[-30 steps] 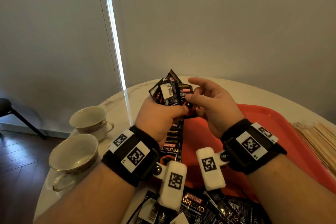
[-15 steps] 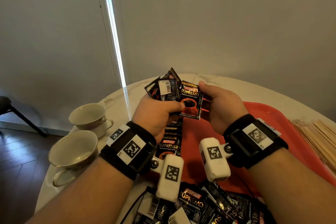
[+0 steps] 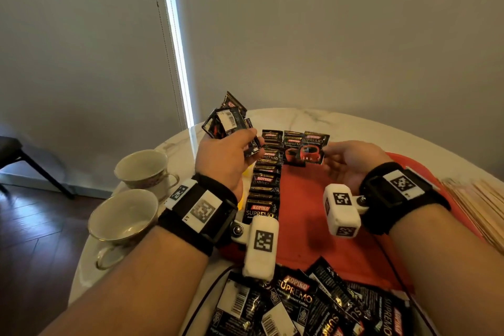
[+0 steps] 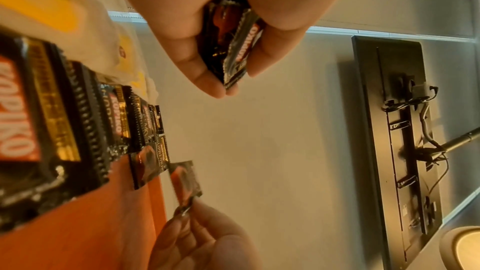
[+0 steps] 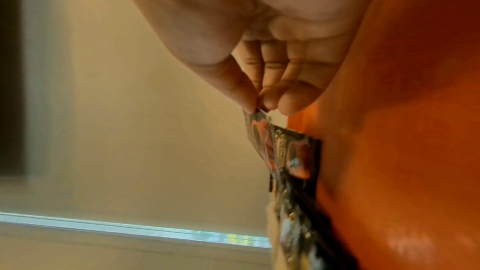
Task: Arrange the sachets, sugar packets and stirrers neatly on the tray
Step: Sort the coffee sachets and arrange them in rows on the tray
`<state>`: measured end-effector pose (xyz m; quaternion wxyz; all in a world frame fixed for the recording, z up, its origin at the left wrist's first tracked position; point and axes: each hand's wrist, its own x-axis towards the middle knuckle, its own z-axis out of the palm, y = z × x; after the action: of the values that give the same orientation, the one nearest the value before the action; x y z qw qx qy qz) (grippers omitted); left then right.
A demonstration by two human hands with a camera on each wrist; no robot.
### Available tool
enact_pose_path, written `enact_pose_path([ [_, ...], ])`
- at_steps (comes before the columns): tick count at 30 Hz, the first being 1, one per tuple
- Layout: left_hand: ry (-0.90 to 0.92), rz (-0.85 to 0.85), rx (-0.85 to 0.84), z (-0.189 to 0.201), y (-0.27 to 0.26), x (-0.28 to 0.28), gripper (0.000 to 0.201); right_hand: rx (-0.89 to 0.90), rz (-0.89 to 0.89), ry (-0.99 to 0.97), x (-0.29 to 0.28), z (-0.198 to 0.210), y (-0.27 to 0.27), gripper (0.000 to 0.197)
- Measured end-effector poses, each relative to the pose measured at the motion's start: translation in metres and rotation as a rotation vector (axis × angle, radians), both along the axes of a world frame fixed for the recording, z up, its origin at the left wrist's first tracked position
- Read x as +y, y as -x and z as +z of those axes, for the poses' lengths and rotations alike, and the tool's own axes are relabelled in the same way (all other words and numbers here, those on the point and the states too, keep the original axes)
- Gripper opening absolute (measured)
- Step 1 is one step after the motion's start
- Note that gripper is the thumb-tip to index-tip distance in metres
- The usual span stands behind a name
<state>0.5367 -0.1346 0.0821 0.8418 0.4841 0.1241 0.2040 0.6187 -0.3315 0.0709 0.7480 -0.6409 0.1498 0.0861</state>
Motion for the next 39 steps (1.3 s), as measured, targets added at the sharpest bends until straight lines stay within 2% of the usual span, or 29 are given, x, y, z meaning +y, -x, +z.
enact_pose_path([
  [4,0.001,-0.005,-0.002,0.000,0.000,-0.001,0.017,0.036,0.061,0.216,0.005,-0.011,-0.012,0.004],
  [10,-0.016,-0.002,-0.020,0.000,0.000,0.000,0.020,0.005,0.110,0.381,0.020,-0.008,-0.023,0.003],
  [20,-0.008,-0.045,-0.025,0.002,0.002,0.000,0.015,0.021,0.112,0.478,0.027,-0.003,-0.024,0.007],
  [24,0.039,-0.119,0.013,0.005,0.006,-0.003,0.011,0.048,0.200,0.393,0.025,-0.001,-0.020,0.015],
  [27,0.050,-0.175,0.027,0.005,0.009,-0.005,0.010,0.021,0.142,0.260,0.020,-0.001,-0.016,0.004],
  [30,-0.022,-0.214,0.035,0.003,0.010,-0.008,0.015,-0.047,0.141,0.078,0.016,0.008,0.002,0.007],
  [32,-0.060,-0.239,0.049,0.002,0.011,-0.010,0.019,-0.112,0.242,0.020,0.015,0.017,0.020,0.013],
  [35,-0.153,-0.312,0.064,0.002,0.014,-0.013,0.025,-0.210,0.462,0.005,0.019,0.023,0.041,0.036],
  [36,-0.192,-0.341,0.065,0.001,0.016,-0.014,0.026,-0.248,0.500,0.014,0.022,0.024,0.045,0.038],
  [39,-0.256,-0.369,0.071,0.002,0.021,-0.016,0.025,-0.338,0.486,0.042,0.028,0.020,0.048,0.014],
])
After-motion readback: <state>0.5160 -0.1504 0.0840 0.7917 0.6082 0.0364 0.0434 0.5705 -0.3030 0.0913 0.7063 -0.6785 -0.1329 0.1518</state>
